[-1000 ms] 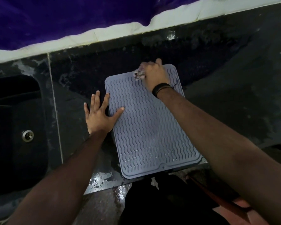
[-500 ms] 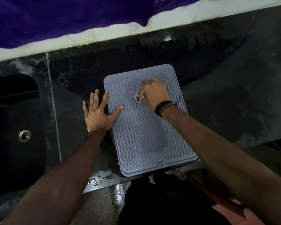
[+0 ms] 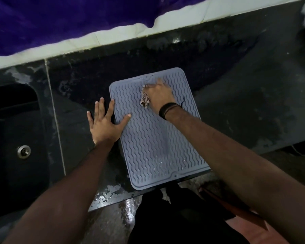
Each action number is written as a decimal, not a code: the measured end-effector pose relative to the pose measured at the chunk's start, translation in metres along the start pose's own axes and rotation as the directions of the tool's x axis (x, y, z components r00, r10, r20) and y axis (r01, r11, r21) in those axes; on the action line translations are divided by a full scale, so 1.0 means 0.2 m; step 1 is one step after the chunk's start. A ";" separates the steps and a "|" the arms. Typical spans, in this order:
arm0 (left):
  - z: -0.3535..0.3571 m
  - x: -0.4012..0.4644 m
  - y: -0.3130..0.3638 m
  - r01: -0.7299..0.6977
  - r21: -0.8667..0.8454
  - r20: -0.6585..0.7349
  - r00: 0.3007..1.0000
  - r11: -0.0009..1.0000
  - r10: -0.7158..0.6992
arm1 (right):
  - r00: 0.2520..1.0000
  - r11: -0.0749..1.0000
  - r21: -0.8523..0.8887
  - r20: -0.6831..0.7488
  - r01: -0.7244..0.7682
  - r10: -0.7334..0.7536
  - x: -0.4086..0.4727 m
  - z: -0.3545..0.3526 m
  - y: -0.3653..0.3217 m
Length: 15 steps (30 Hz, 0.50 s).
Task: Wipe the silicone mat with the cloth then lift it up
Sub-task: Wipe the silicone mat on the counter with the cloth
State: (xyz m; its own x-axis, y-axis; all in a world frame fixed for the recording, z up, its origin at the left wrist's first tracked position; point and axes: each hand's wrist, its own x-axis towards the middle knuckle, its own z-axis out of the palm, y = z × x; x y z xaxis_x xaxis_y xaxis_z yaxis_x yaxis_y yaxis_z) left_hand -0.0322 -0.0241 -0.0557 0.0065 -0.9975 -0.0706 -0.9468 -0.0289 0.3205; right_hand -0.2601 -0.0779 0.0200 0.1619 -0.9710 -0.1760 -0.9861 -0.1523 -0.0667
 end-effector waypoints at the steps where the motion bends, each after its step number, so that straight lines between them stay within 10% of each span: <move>1: 0.00 0.00 0.00 -0.001 -0.003 0.002 1.000 1.000 0.001 | 1.000 0.999 -0.031 -0.014 0.005 -0.005 0.02 -0.03 0.00; 15: -0.02 -0.01 0.01 -0.005 0.019 0.027 1.000 1.000 0.004 | 0.989 0.980 -0.136 0.012 -0.144 0.147 0.05 -0.03 0.03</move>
State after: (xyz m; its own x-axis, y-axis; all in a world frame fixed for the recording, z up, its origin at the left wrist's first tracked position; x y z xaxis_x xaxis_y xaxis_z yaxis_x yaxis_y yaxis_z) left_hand -0.0324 -0.0232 -0.0516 -0.0060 -0.9955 -0.0951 -0.9528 -0.0231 0.3028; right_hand -0.2650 -0.0893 0.0241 0.0159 -0.9805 -0.1957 -0.9950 -0.0348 0.0934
